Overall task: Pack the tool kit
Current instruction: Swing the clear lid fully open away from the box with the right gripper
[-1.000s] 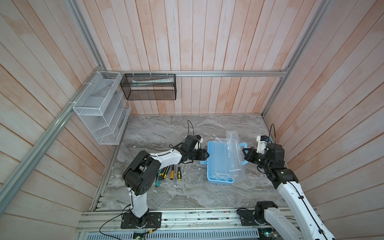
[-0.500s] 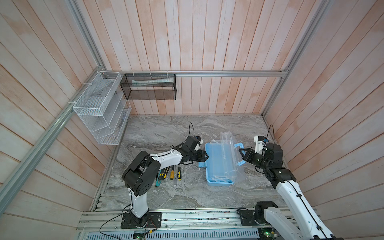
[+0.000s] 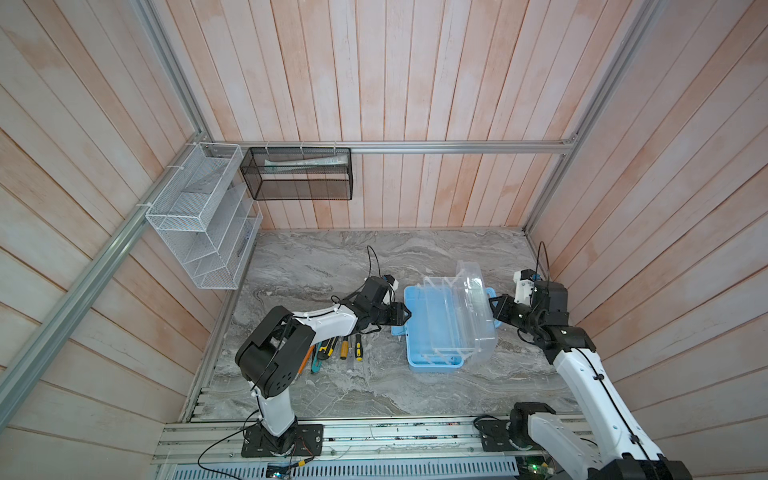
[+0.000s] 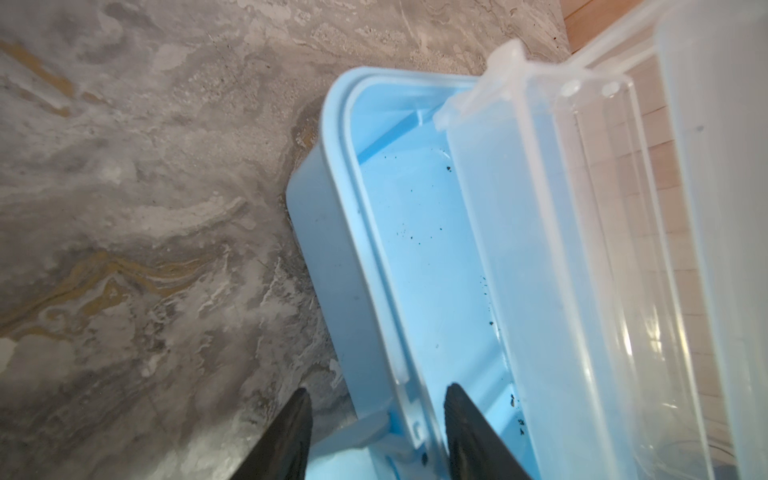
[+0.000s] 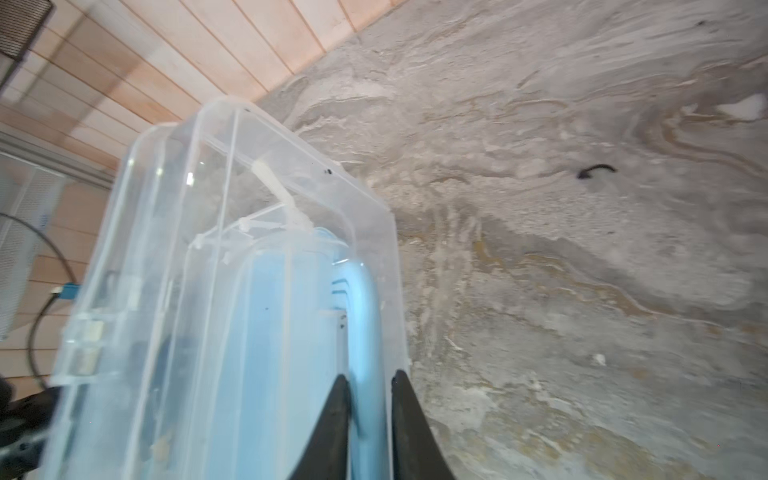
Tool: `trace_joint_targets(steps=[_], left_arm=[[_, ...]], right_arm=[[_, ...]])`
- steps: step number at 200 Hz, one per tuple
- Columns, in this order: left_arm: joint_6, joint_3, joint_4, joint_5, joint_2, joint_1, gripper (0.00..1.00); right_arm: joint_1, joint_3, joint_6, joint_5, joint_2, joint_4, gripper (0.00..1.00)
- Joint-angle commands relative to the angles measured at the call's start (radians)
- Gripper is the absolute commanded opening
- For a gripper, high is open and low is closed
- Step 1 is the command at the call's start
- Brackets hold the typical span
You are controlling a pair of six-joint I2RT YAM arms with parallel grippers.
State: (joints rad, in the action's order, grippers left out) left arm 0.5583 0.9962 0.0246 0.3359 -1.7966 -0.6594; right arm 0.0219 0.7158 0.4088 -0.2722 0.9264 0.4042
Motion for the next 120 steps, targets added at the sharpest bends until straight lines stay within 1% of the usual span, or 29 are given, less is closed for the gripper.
trace_joint_targets(steps=[1, 34, 66, 88, 106, 120], left_arm=[[0.011, -0.044, -0.03, -0.039, 0.004, 0.011, 0.51], [0.026, -0.087, 0.046, -0.034, 0.032, 0.011, 0.49], [0.024, -0.092, 0.084, -0.008, 0.031, 0.006, 0.49], [0.026, -0.125, 0.162, -0.018, 0.054, -0.003, 0.46], [0.028, -0.141, 0.212, -0.011, 0.068, -0.006, 0.46], [0.028, -0.142, 0.227, -0.006, 0.071, -0.01, 0.45]], right_arm=[[0.036, 0.017, -0.035, 0.093, 0.001, 0.038, 0.29], [0.096, 0.034, -0.039, 0.103, -0.003, 0.04, 0.3], [0.116, 0.055, -0.044, 0.144, -0.006, 0.049, 0.3], [0.119, 0.095, -0.05, 0.156, -0.008, 0.066, 0.3], [0.12, 0.121, -0.05, 0.12, -0.005, 0.074, 0.3], [0.117, 0.124, -0.054, 0.039, 0.0, 0.065, 0.3]])
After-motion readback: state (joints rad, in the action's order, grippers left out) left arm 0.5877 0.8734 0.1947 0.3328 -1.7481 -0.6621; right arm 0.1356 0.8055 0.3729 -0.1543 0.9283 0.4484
